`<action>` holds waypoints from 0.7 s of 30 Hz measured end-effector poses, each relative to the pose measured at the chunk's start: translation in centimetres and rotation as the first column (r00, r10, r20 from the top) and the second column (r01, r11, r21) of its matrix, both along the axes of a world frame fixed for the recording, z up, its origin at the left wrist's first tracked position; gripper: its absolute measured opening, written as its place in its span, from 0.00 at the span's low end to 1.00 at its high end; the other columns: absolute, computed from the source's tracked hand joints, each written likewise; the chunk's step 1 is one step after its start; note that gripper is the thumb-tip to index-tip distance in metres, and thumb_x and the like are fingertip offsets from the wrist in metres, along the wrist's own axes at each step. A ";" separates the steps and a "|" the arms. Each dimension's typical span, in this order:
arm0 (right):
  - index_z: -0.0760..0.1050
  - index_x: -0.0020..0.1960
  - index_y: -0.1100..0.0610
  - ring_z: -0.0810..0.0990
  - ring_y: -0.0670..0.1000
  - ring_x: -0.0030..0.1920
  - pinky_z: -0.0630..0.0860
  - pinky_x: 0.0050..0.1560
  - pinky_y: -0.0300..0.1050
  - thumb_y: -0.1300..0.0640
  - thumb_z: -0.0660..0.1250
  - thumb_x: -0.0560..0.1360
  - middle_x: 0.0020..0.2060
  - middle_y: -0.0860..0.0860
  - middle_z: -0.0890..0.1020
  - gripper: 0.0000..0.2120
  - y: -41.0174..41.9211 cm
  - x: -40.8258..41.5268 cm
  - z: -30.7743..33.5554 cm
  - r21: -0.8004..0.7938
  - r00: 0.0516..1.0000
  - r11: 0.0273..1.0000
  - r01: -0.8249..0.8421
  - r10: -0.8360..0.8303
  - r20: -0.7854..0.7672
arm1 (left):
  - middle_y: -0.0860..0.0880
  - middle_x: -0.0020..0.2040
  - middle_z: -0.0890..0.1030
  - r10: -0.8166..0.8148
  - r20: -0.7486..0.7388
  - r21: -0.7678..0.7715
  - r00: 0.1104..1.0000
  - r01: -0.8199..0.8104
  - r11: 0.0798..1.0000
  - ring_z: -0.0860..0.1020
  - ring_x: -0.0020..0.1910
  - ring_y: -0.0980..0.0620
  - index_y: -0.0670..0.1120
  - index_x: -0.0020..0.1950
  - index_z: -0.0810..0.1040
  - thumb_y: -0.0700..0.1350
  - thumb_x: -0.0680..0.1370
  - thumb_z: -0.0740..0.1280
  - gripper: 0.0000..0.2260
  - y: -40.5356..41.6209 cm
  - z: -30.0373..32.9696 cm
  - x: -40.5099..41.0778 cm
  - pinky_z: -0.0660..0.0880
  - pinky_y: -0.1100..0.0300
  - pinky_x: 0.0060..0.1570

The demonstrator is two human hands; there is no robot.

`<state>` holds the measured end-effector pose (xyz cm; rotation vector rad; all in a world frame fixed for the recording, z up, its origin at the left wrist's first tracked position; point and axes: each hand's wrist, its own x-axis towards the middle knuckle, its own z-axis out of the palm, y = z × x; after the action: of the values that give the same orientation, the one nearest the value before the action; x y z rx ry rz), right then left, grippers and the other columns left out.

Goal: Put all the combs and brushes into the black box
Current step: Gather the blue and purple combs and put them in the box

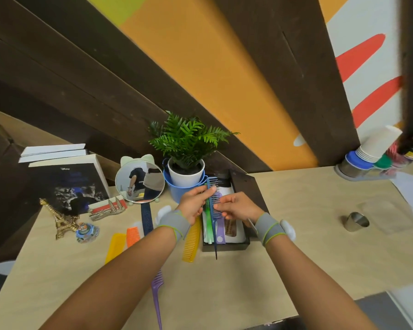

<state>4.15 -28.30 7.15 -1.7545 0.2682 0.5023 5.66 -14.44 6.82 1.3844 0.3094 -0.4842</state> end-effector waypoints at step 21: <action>0.76 0.59 0.63 0.78 0.63 0.58 0.75 0.58 0.50 0.63 0.64 0.74 0.59 0.64 0.79 0.14 -0.1 3.5 -4.2 -0.595 0.983 0.784 0.175 -0.103 0.154 | 0.54 0.40 0.75 0.150 -0.197 0.033 0.969 -0.146 0.989 0.69 0.35 0.58 0.51 0.42 0.77 0.56 0.76 0.63 0.11 5.8 -3.8 -1.9 0.65 0.66 0.33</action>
<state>7.68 -28.37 2.98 -2.3624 0.5192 0.2075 3.72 -8.65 3.04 1.3215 0.5778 -0.4973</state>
